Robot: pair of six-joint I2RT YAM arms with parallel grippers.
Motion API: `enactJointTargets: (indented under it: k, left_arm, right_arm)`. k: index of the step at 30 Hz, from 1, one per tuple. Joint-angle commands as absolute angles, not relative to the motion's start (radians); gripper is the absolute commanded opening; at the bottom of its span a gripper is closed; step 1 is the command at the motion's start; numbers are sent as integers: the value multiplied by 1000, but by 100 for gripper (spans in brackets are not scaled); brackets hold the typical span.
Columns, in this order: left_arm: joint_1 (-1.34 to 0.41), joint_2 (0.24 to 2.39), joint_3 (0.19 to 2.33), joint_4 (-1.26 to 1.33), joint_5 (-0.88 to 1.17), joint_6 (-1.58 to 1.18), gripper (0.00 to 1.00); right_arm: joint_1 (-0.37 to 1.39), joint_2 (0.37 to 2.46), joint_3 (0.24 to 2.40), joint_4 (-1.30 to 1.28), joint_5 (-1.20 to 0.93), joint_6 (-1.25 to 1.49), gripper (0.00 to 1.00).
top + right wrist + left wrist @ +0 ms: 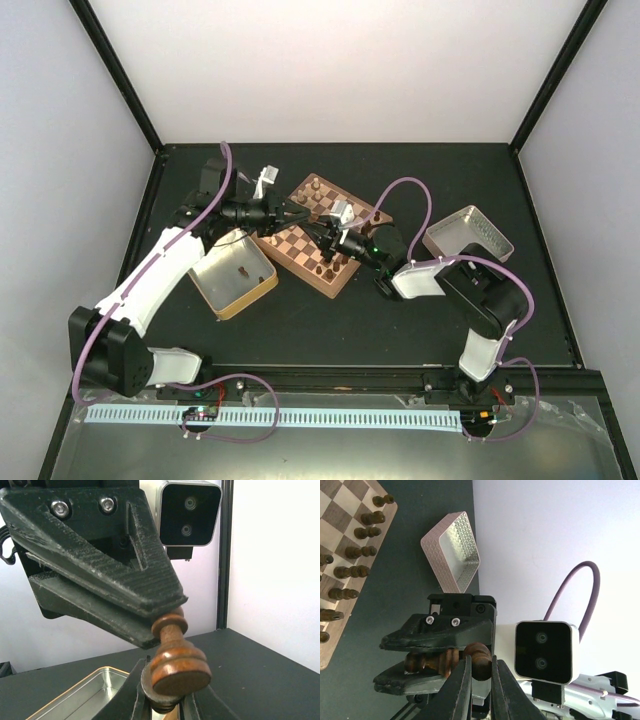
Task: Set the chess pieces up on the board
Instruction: Pick up the chess piece from the storage box.
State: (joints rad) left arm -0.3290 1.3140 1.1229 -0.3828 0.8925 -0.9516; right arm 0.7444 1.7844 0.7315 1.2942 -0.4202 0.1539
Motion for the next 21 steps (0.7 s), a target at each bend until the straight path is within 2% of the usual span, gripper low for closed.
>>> enactJointTargets:
  k: [1, 8, 13, 17, 21]
  left_arm:
    - [-333, 1287, 1113, -316, 908, -994, 1]
    - [-333, 1258, 1114, -268, 878, -1001, 2]
    - [-333, 1257, 1160, -395, 708, -813, 1]
    - [-349, 1266, 1172, -478, 547, -656, 2]
    - [-425, 1324, 1193, -521, 365, -503, 2]
  right_arm:
    - [742, 1771, 720, 1329, -402, 119, 1]
    - [741, 1743, 706, 1290, -409, 116, 1]
    - [727, 1678, 666, 1229, -383, 172, 1]
    - [684, 1587, 631, 1089, -306, 244, 1]
    - [587, 1464, 664, 776, -226, 385, 1]
